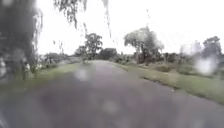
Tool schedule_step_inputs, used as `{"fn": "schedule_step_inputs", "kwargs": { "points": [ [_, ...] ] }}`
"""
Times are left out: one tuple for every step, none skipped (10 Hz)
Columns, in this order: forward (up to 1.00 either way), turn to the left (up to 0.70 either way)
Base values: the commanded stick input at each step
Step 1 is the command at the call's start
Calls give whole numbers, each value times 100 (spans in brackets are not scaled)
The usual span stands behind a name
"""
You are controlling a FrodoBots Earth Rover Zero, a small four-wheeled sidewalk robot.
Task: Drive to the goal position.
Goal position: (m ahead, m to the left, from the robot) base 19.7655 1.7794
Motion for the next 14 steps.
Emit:
{"fn": "schedule_step_inputs", "kwargs": {
  "points": [
    [100, 0],
    [100, 1],
    [100, 2],
    [100, 17],
    [100, 17],
    [100, 17],
    [100, 0],
    [100, 0],
    [100, 0],
    [100, 0],
    [100, 0],
    [100, 0],
    [100, 0],
    [100, -1]
  ]
}}
